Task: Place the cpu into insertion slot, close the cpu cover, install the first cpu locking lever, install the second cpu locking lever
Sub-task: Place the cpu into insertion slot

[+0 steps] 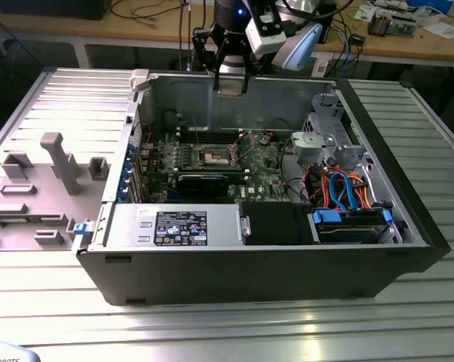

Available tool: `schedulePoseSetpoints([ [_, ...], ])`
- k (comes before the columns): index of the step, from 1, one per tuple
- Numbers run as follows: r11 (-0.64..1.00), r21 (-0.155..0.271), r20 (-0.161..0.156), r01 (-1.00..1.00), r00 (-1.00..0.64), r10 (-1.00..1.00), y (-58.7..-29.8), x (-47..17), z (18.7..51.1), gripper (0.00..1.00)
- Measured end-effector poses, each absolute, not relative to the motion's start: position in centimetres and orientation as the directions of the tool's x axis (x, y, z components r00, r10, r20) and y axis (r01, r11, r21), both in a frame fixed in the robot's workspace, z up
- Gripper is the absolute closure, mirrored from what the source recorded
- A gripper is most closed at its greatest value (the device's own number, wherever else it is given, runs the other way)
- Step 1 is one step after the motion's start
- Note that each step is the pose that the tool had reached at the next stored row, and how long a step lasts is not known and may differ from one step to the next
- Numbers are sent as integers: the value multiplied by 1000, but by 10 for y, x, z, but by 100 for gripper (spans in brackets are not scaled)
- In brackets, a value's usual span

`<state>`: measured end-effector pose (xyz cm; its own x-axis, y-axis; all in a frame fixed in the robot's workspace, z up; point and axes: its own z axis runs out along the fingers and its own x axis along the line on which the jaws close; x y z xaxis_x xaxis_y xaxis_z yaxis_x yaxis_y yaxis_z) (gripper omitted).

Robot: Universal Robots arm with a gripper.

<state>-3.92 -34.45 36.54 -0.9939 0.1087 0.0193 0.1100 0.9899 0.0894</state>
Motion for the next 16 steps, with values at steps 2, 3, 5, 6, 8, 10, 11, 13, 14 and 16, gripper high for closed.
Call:
schedulePoseSetpoints([
  [2,989,88,19,120,-993,119,-345,-39,365,46],
  [3,989,88,19,121,-993,120,-345,-39,365,46],
  [5,988,88,19,127,-992,126,-344,-39,365,46],
  [6,988,88,19,128,-992,127,-344,-39,365,46],
  [8,988,88,19,129,-992,128,-344,-39,365,46],
  [10,988,88,19,129,-992,128,-344,-39,365,46],
  [11,988,88,19,129,-992,128,-344,-39,365,46],
  [13,988,88,19,129,-992,128,-344,-39,365,46],
  [14,988,88,19,129,-992,128,-344,-39,365,46],
  [16,988,88,19,130,-992,128,-344,-39,365,46],
])
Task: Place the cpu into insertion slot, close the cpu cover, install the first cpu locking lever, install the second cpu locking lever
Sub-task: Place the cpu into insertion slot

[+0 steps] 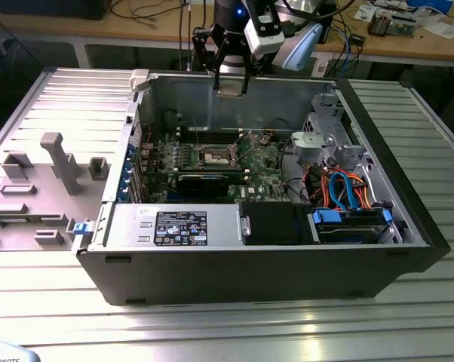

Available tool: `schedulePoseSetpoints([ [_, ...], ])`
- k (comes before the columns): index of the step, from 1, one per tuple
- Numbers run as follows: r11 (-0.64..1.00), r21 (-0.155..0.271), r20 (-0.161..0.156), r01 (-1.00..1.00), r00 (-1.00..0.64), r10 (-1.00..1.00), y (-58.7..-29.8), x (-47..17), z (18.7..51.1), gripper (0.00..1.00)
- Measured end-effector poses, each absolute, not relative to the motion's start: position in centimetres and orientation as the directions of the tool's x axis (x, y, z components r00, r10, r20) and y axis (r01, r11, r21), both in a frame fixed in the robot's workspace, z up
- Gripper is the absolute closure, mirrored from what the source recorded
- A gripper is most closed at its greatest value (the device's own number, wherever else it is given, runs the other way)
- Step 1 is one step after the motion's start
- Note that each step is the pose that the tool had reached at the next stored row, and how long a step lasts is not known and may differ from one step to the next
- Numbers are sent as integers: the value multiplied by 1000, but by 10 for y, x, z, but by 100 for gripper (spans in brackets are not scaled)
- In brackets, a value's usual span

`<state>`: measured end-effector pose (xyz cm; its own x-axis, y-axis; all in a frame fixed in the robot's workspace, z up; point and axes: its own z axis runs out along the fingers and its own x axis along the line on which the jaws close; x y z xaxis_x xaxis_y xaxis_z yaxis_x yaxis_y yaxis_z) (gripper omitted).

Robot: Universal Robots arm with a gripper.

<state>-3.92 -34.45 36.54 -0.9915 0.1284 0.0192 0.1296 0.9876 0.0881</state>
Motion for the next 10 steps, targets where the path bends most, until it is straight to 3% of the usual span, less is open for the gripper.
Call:
schedulePoseSetpoints([
  [10,984,88,19,153,-988,152,-344,-39,365,46],
])
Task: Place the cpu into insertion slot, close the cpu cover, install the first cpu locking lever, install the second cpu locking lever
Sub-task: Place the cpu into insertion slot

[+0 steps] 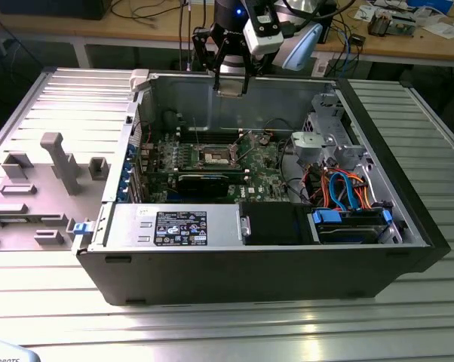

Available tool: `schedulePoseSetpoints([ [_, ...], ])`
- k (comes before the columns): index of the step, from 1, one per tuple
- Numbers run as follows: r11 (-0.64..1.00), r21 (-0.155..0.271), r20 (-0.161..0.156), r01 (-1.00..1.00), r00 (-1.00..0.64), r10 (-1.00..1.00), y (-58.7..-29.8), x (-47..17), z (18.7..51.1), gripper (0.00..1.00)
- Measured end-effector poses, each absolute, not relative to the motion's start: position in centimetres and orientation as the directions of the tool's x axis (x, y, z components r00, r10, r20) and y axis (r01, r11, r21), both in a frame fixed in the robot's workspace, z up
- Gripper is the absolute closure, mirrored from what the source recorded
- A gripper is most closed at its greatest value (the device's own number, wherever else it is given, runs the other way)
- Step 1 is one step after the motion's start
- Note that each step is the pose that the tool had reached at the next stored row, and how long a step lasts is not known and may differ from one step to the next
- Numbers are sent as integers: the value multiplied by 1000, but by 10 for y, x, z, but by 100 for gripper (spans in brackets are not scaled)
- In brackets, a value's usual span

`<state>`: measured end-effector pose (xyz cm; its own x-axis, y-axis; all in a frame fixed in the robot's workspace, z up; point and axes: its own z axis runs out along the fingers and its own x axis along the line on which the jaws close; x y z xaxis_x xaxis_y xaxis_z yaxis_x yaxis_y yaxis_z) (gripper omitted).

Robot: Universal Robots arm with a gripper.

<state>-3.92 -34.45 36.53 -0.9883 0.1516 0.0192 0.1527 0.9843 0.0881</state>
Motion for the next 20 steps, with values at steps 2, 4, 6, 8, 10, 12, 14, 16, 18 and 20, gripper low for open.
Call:
schedulePoseSetpoints([
  [2,984,88,19,156,-988,155,-344,-39,365,46],
  [4,983,88,19,159,-987,158,-344,-39,365,46],
  [6,983,88,19,161,-987,160,-344,-39,365,46],
  [8,982,88,19,167,-986,166,-344,-40,365,46],
  [10,982,88,19,169,-986,168,-344,-40,365,46],
  [12,981,88,19,170,-985,169,-344,-40,365,46],
  [14,981,88,19,173,-985,172,-344,-40,365,46],
  [16,980,88,19,177,-984,176,-344,-40,365,46],
  [18,979,88,19,183,-983,182,-344,-40,365,46],
  [20,979,88,19,185,-983,184,-344,-40,365,46],
])
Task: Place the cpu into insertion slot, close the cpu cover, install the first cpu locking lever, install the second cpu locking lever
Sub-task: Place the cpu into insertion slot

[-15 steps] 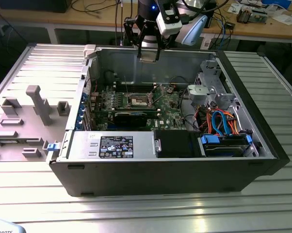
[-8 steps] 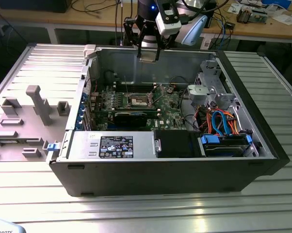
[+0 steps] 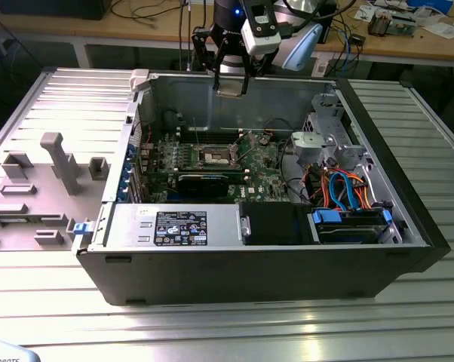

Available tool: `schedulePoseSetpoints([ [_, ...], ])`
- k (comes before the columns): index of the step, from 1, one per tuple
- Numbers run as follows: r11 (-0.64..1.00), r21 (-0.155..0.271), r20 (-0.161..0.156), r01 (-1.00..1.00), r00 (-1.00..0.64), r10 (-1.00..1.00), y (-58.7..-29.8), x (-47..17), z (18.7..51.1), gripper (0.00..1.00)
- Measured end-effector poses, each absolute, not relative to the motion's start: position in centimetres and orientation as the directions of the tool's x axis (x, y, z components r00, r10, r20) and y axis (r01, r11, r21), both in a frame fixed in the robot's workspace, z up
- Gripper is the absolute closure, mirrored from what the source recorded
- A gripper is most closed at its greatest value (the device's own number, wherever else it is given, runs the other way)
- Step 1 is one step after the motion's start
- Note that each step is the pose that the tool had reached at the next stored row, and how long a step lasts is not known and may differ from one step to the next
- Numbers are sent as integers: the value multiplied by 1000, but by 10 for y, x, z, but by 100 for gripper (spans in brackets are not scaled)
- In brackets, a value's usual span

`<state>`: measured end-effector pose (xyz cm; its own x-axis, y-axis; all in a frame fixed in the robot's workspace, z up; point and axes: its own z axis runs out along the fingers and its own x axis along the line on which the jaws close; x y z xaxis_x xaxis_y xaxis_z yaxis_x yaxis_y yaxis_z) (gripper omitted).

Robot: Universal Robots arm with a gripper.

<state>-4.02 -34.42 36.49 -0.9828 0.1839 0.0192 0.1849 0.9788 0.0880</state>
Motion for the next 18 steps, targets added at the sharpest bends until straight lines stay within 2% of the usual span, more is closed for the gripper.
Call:
schedulePoseSetpoints([
  [18,964,88,19,251,-968,250,-344,-41,365,46],
])
